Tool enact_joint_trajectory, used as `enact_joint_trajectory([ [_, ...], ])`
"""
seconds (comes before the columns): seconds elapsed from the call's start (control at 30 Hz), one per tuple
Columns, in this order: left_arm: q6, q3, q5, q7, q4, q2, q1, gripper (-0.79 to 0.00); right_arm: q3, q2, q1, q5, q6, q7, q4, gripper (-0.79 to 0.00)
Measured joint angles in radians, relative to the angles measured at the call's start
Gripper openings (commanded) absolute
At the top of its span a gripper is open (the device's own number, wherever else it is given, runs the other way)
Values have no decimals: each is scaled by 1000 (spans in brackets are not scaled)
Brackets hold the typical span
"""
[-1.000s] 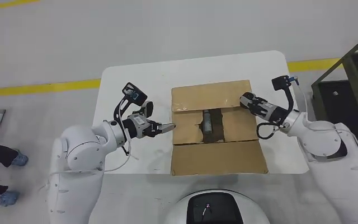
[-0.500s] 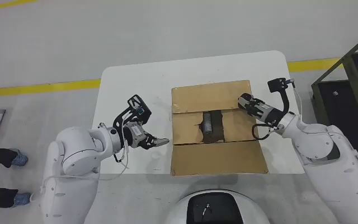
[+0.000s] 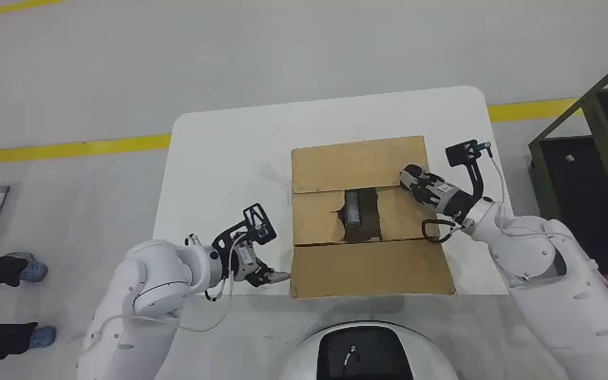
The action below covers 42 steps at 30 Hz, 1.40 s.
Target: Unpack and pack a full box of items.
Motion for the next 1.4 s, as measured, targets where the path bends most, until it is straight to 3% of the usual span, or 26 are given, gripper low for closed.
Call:
enact_joint_trajectory([
  [0.33, 1, 70, -5, 17, -5, -3, -99, 0, -4, 3, -4, 0, 2, 5, -3, -785],
  [0.67, 131, 87, -86, 136, 53, -15, -189, 0, 32, 8, 12, 71, 16, 20, -57, -785],
  [0.93, 258, 164, -29, 134, 159, -32, -261, 0, 97, 16, 44, 84, 41, 13, -120, -785],
  [1.17, 322, 228, 12, 126, 257, -47, -311, 0, 25, 15, 10, -24, 11, -25, -121, -785],
  [1.4, 325, 255, 17, 130, 294, -55, -336, 0, -85, 4, -12, -154, 6, -153, -42, -785],
])
